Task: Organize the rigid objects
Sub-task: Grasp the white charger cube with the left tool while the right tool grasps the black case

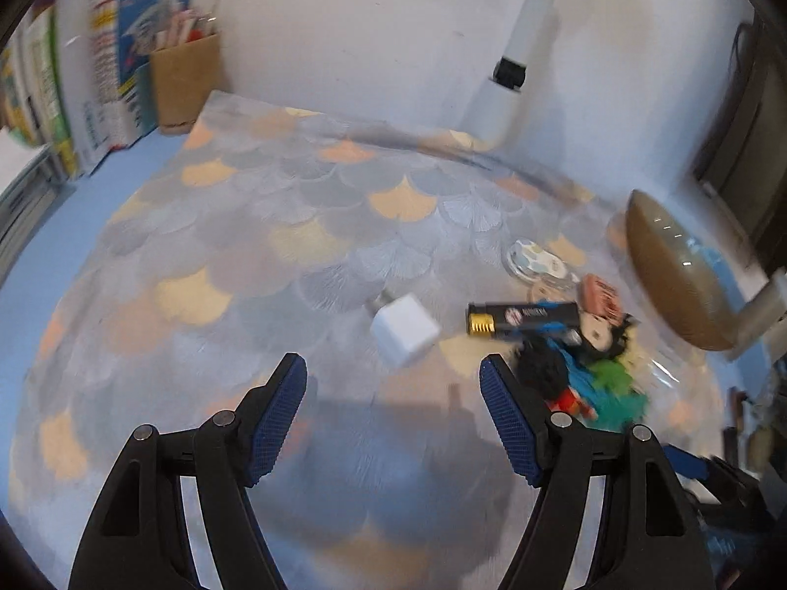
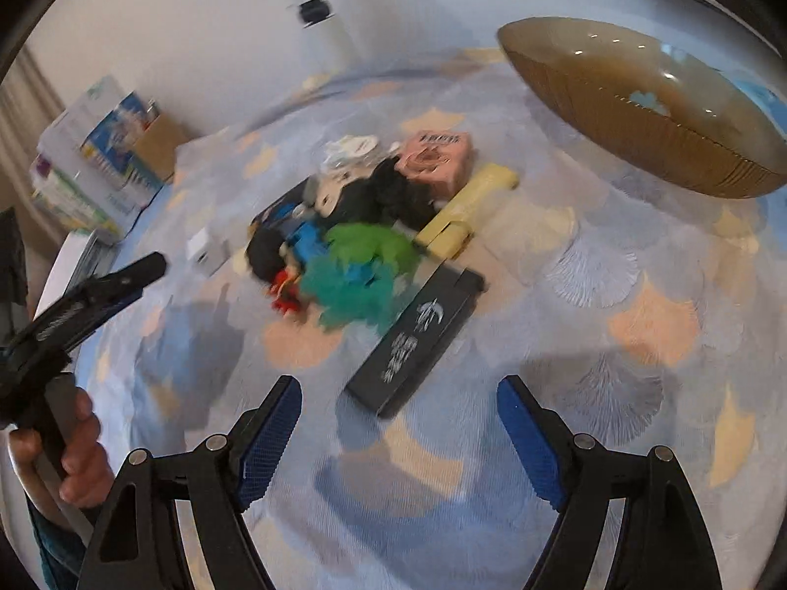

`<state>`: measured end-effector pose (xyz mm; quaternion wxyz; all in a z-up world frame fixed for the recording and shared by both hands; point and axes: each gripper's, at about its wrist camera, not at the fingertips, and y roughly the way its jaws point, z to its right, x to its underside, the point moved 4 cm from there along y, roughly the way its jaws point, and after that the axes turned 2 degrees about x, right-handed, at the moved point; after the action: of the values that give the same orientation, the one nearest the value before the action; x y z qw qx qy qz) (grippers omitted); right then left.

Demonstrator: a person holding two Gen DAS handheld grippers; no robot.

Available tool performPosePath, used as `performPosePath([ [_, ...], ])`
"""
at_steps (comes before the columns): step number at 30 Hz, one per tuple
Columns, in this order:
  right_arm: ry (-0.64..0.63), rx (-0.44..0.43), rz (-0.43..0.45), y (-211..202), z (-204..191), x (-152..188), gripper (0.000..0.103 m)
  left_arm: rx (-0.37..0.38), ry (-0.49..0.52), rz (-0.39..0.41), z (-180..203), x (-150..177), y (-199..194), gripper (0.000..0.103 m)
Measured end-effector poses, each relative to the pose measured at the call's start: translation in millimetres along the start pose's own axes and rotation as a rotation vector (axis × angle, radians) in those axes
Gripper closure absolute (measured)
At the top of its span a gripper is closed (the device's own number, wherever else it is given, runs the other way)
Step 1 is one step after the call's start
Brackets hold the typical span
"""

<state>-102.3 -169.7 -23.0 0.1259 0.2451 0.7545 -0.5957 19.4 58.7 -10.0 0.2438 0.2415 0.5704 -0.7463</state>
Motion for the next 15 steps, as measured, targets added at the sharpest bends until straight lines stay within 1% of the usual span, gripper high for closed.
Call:
performPosePath([
  [1, 0.008, 0.01, 0.012, 1, -1, -2, 0.022, -0.031, 0.01, 0.0, 4, -5, 9, 0.032],
  [3, 0.015, 0.033, 0.021, 6, -4, -4, 0.022, -0.06, 0.031, -0.006, 10, -11, 22, 0.032],
  [4, 0.016, 0.042, 0.017, 9, -6, -5, 0.022, -0.062, 0.035, -0.011, 12, -12, 25, 0.034],
  [5, 0.015, 0.053, 0.015, 11, -10, -8, 0.022, -0.065, 0.043, -0.022, 14, -12, 29, 0.04],
  [6, 0.006, 0.066, 0.025, 11, -13, -9, 0.022, -0.071, 0.046, -0.032, 15, -11, 31, 0.042],
  [9, -0.032, 0.09, 0.036, 16, -23, -15, 0.022, -0.063, 0.033, -0.041, 11, -7, 34, 0.044],
  [10, -0.051, 0.12, 0.041, 19, -28, -16, 0.021, -0.065, 0.026, -0.039, 9, -6, 34, 0.044],
  [12, -0.08, 0.152, 0.059, 24, -32, -17, 0.021, -0.069, 0.017, -0.031, 5, -4, 35, 0.046],
  [13, -0.092, 0.172, 0.067, 25, -32, -17, 0.026, -0.073, 0.014, -0.03, 3, -4, 35, 0.053],
  [14, -0.107, 0.199, 0.077, 25, -32, -17, 0.039, -0.07, 0.009, -0.036, 1, -4, 36, 0.058],
  [15, -0.124, 0.215, 0.087, 23, -31, -16, 0.046, -0.066, 0.006, -0.039, 1, -4, 36, 0.062],
])
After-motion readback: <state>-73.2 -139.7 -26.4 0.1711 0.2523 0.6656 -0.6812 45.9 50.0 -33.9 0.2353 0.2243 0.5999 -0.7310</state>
